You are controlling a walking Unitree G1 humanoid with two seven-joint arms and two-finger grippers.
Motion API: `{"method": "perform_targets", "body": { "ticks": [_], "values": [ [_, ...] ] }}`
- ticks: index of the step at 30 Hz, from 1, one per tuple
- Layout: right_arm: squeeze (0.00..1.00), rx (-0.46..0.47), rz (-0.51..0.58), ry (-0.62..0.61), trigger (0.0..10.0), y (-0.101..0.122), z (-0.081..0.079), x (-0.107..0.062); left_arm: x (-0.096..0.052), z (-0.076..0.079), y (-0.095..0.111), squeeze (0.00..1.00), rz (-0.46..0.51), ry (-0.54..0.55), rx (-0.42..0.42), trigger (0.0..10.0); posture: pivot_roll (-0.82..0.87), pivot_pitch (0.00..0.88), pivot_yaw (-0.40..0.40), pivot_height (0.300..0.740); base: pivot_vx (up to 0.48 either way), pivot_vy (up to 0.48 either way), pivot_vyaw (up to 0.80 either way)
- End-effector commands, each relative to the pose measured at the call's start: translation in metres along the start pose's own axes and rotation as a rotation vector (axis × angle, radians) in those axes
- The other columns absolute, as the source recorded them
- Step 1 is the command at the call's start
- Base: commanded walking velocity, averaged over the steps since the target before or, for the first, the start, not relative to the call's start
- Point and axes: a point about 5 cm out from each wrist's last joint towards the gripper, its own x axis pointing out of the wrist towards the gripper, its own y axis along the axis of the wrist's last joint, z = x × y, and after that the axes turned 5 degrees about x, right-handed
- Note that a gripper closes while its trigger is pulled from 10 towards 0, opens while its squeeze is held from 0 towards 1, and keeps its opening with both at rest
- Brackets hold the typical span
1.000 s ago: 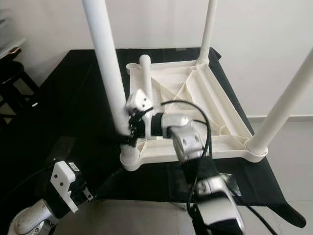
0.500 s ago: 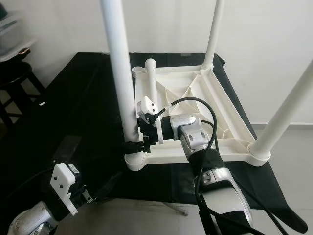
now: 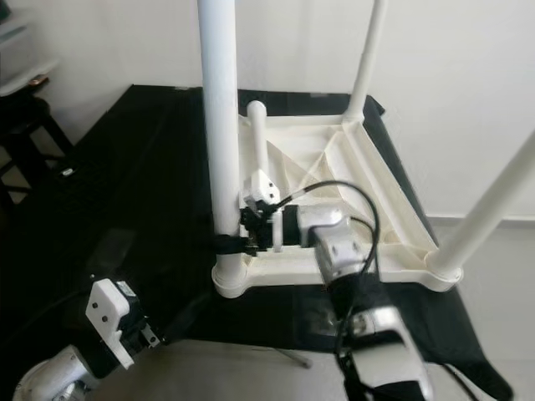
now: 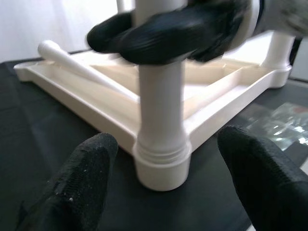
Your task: Building children table
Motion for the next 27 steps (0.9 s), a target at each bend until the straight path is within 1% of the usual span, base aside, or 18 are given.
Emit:
{"method": "perform_targets", "body": {
  "ticks": [1,2,3,4,5,6,8,10,11,13,14,15,16,17,22,25,26,27],
  "values": [
    [0.0,0.006,-0.141,-0.383,0.0,-0.021,0.005,-0.003,0.0,0.001,0.003,0.0,0.005,-0.003,0.009,10.0,0.03,0.168,-0.042,0.74,0.0,0.0,0.0],
    [0.0,0.006,-0.141,-0.383,0.0,-0.021,0.005,-0.003,0.0,0.001,0.003,0.0,0.005,-0.003,0.009,10.0,0.03,0.168,-0.042,0.74,0.0,0.0,0.0],
    [0.0,0.013,-0.147,-0.592,0.0,-0.024,0.006,-0.006,0.0,0.001,0.003,0.0,0.005,-0.004,0.009,10.0,0.03,0.168,-0.042,0.74,0.0,0.0,0.0],
    [0.0,-0.024,-0.096,-0.738,0.0,-0.025,-0.009,-0.01,-0.001,0.0,0.003,0.0,0.005,-0.003,0.01,10.0,0.01,0.168,-0.028,0.74,0.0,0.0,0.0],
    [0.0,0.0,-0.078,-0.736,0.0,-0.031,-0.031,-0.005,-0.001,-0.001,0.002,0.0,0.004,-0.004,0.011,10.0,0.02,0.164,-0.016,0.74,0.0,0.0,0.0],
    [0.0,0.0,-0.078,-0.736,0.0,-0.031,-0.031,-0.005,-0.001,-0.001,0.002,0.0,0.004,-0.004,0.011,10.0,0.02,0.164,-0.016,0.74,0.0,0.0,0.0],
    [0.0,0.016,-0.064,-0.674,0.0,-0.037,-0.05,0.004,0.0,-0.002,0.001,0.0,0.002,-0.01,0.014,10.0,0.02,0.147,-0.015,0.74,0.0,0.0,0.0],
    [0.0,0.04,-0.071,-0.66,0.0,-0.038,-0.043,0.007,0.002,-0.002,0.0,0.0,-0.001,-0.017,0.016,10.0,0.03,0.146,-0.031,0.74,0.0,0.0,0.0],
    [0.0,0.048,-0.077,-0.672,3.9,-0.035,-0.042,0.009,0.002,-0.003,0.0,0.0,-0.001,-0.018,0.017,10.0,0.03,0.142,-0.032,0.74,0.0,0.0,0.0],
    [0.0,0.061,-0.081,-0.68,3.9,-0.033,-0.041,0.01,0.002,-0.003,0.0,0.0,-0.001,-0.018,0.019,10.0,0.03,0.142,-0.032,0.74,0.0,0.0,0.0],
    [0.0,0.1,-0.063,-0.614,10.0,-0.026,-0.044,0.015,0.0,-0.004,0.001,0.0,-0.002,-0.001,0.024,10.0,0.03,0.146,-0.031,0.74,0.0,0.0,0.0],
    [0.0,0.1,-0.063,-0.614,10.0,-0.026,-0.044,0.015,0.0,-0.004,0.001,0.0,-0.002,-0.001,0.024,10.0,0.03,0.146,-0.031,0.74,0.0,0.0,0.0],
    [0.75,0.126,-0.053,-0.576,10.0,-0.022,-0.045,0.017,0.0,-0.005,0.001,0.0,-0.002,0.006,0.026,10.0,0.03,0.147,-0.03,0.74,0.0,0.0,0.0],
    [1.0,0.145,-0.041,-0.549,10.0,-0.019,-0.044,0.018,0.0,-0.005,0.001,0.0,-0.002,0.009,0.027,10.0,0.03,0.15,-0.026,0.74,0.0,0.0,0.0],
    [1.0,0.129,-0.019,-0.455,10.0,-0.009,-0.033,0.018,0.0,-0.005,0.002,0.0,-0.002,0.008,0.028,10.0,0.04,0.152,-0.022,0.74,0.0,0.0,0.0],
    [1.0,0.094,0.004,-0.312,10.0,0.003,-0.028,0.019,0.0,-0.005,0.003,0.0,-0.002,-0.002,0.025,10.0,0.04,0.157,-0.019,0.74,0.0,0.0,0.0],
    [1.0,0.053,0.008,-0.164,10.0,0.011,-0.028,0.017,0.0,-0.004,0.003,0.0,-0.001,-0.005,0.024,10.0,0.04,0.164,-0.017,0.74,0.0,0.0,0.0],
    [0.31,-0.028,0.005,-0.021,10.0,0.017,-0.028,0.012,0.0,-0.003,0.004,0.0,-0.001,-0.007,0.022,10.0,0.04,0.163,-0.016,0.74,0.0,0.0,0.0]
  ]
}}
